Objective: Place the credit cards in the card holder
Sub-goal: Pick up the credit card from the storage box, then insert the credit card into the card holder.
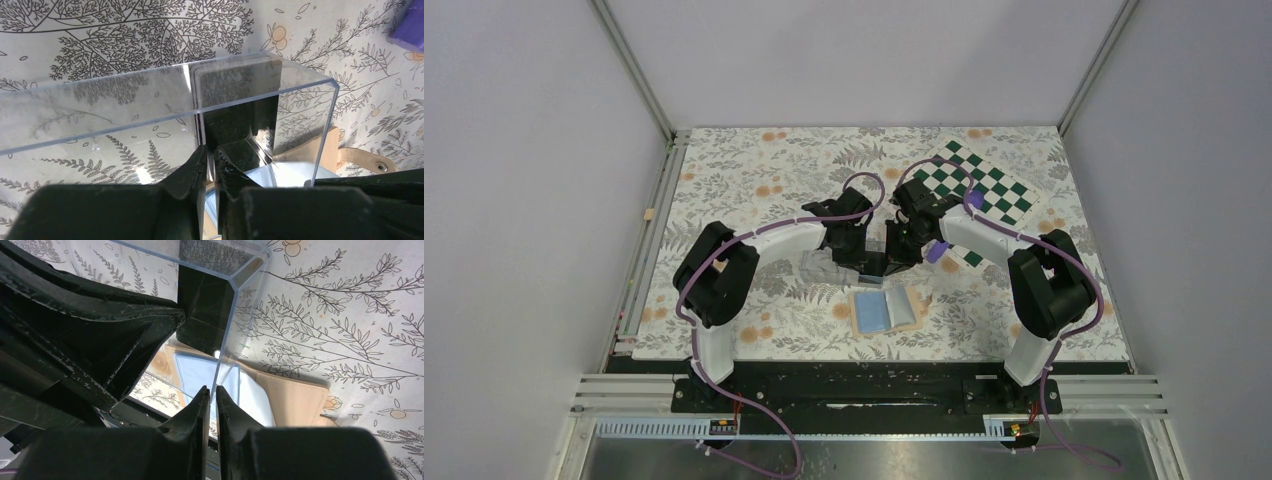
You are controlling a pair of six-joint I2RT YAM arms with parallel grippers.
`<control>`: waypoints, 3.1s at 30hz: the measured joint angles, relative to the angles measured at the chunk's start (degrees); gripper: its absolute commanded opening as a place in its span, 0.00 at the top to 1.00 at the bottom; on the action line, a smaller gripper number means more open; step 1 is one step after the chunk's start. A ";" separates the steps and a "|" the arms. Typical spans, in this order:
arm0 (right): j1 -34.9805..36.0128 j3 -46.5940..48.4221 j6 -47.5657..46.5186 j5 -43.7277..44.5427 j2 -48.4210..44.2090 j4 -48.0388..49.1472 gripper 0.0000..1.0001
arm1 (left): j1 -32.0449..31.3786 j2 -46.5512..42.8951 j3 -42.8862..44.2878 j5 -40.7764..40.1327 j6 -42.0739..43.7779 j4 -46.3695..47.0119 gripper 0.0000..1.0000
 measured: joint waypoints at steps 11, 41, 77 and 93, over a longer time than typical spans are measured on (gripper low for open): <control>0.00 -0.04 0.00 -0.02 0.00 -0.17 0.85 | 0.00 -1.73 -0.63 0.50 -0.63 1.73 0.90; 0.00 -0.04 -0.15 -1.51 -0.26 0.31 0.57 | 0.09 -3.37 -1.40 5.27 -1.88 5.55 1.00; -5.05 -26.16 27.89 -40.46 -34.77 42.80 0.44 | 9.49 -59.80 -44.72 34.10 -30.53 43.63 1.00; -1.27 -26.36 37.92 -43.30 -29.20 55.91 0.63 | 9.49 -59.87 -44.78 36.96 -34.36 48.98 1.00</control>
